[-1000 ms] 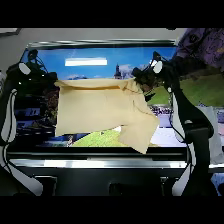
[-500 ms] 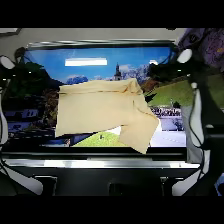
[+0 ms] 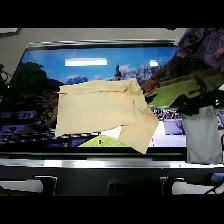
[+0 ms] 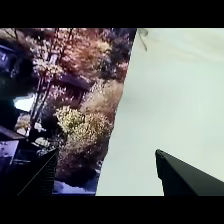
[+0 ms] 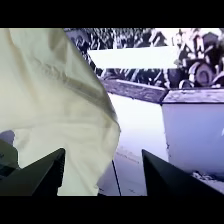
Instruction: Fold the clothes and pants, and hang the long-sleeved shirts on hangers.
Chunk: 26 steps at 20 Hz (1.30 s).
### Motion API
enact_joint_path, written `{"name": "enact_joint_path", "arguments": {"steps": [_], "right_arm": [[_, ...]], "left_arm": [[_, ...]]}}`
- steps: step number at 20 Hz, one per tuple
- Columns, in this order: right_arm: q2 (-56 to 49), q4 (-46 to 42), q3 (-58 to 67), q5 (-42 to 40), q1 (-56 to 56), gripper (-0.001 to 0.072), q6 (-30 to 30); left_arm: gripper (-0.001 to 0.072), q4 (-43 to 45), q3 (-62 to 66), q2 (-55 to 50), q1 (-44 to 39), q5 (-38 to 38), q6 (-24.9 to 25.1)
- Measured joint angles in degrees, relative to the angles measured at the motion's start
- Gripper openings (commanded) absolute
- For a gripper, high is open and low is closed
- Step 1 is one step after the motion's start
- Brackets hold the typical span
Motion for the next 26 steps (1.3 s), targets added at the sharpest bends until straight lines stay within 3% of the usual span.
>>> {"name": "enact_joint_path", "arguments": {"steps": [5,11,13,14,16,17,18,19,22,23,26], "right_arm": [[1.8,5.9,-15.2,-7.7,0.1,0.0563,-7.1],[0.1,9.5,-20.8,-14.3,3.5,0.0539,-13.1],[-1.0,11.3,-21.2,-15.0,3.9,0.0454,-14.5],[-1.4,11.7,-21.3,-15.5,4.0,0.0364,-15.1],[-2.0,12.0,-21.5,-16.7,4.2,0.0079,-16.2],[-2.2,12.0,-21.6,-17.1,4.2,0.0032,-16.5],[-2.3,12.7,-21.6,-16.9,4.3,0.0032,-17.0],[-2.3,13.5,-21.6,-16.2,4.3,0.0032,-17.4],[-2.1,14.4,-21.6,-14.4,4.3,0.0032,-17.6],[-1.9,14.6,-21.6,-13.7,4.3,0.0032,-17.6],[-1.5,15.0,-21.6,-12.4,4.3,0.0032,-17.3]], "left_arm": [[0.07,-0.8,-4.2,1.0,0.0,-0.8,-0.2],[0.07,-1.0,-5.2,1.1,-0.1,-0.9,-0.2],[0.07,-1.0,-5.2,1.1,-0.1,-0.9,-0.3],[0.07,-1.0,-5.2,1.1,-0.1,-0.9,-0.3],[0.0698,-1.0,-5.3,1.1,-0.1,-0.9,-0.3],[0.0691,-1.0,-5.3,1.1,-0.1,-0.9,-0.3],[0.0614,-1.0,-5.3,1.1,-0.1,-0.9,-0.3],[0.0605,-1.1,-5.3,1.1,0.0,-1.2,-0.8],[0.0609,-1.3,-8.6,2.2,0.5,-2.0,-1.3],[0.065,-1.4,-11.1,3.3,1.2,-1.8,-1.2],[0.0649,-3.5,-21.7,8.3,3.9,1.6,1.7]]}}
